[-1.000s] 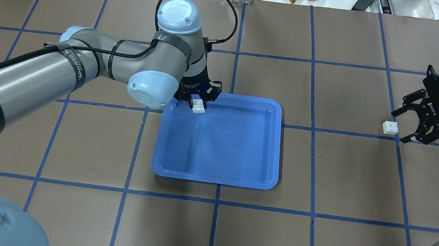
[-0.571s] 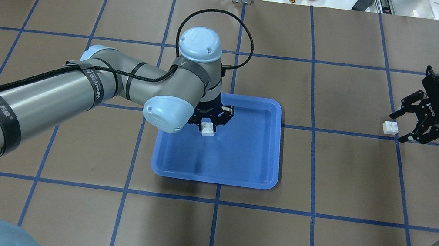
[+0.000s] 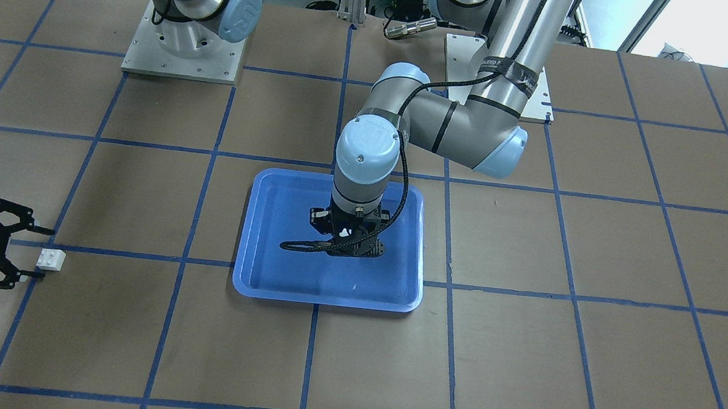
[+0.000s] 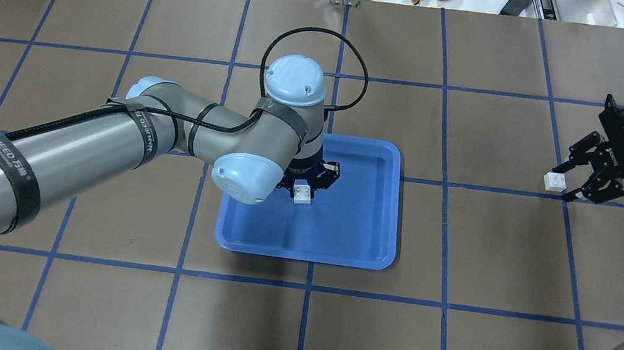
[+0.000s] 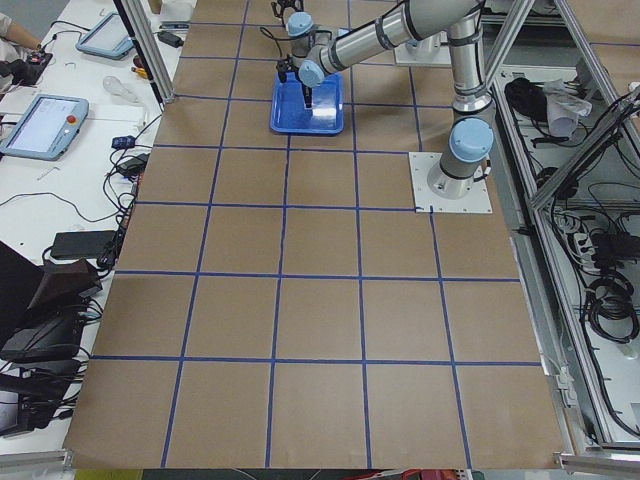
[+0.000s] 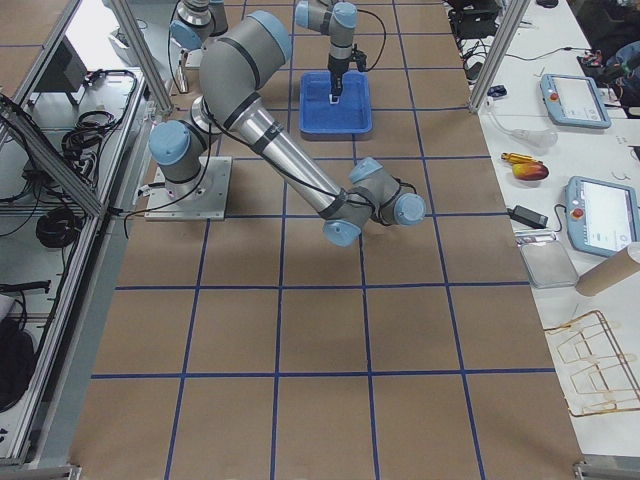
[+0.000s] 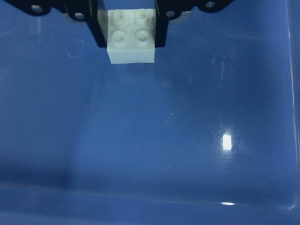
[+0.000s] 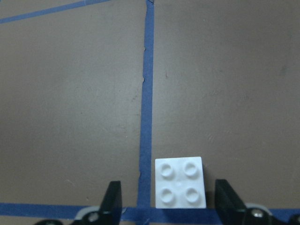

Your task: Assemble white blocks and place on blue tray

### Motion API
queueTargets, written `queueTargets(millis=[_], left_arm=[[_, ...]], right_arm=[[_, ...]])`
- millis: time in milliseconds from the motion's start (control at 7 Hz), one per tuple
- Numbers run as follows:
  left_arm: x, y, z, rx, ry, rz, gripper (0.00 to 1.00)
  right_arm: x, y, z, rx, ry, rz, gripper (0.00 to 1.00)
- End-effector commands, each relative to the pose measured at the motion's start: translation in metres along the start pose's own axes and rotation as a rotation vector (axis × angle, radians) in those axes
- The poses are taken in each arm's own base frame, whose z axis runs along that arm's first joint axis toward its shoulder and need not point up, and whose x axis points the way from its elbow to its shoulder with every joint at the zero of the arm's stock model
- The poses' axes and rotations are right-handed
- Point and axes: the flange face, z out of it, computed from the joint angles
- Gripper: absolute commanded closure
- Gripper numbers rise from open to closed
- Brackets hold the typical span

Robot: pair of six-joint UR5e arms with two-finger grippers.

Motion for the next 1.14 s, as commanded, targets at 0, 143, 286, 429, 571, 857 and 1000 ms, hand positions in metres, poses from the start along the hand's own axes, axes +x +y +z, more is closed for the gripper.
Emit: queueTargets(millis=[0, 143, 286, 429, 571, 857, 1000], left_arm=[[0.001, 0.002, 0.004, -0.012, 0.001, -0.005, 0.18], [0.000, 0.004, 0.005, -0.011, 0.000, -0.002, 0.16], [0.000, 0.004, 0.004, -0.008, 0.000, -0.003, 0.15], [0.000, 0.000, -0.008, 0.018, 0.013, 0.012, 0.13], [-0.008, -0.006, -0.026, 0.046, 0.030, -0.003, 0.03], [-0.045, -0.027, -0.058, 0.087, 0.067, -0.076, 0.00], [-0.061, -0.033, -0.075, 0.092, 0.111, -0.100, 0.00]], right_arm=[[0.000, -0.001, 0.000, -0.005, -0.003, -0.002, 0.76], [0.000, -0.003, 0.001, -0.008, -0.008, -0.004, 0.92], [0.000, -0.003, -0.001, -0.020, -0.014, -0.005, 1.00], [-0.004, -0.002, -0.006, -0.075, -0.045, -0.010, 1.00], [-0.006, -0.009, -0.015, -0.085, -0.038, -0.016, 1.00], [-0.023, -0.071, -0.040, -0.065, -0.039, -0.052, 1.00], [-0.023, -0.117, -0.036, -0.011, -0.028, -0.047, 1.00]])
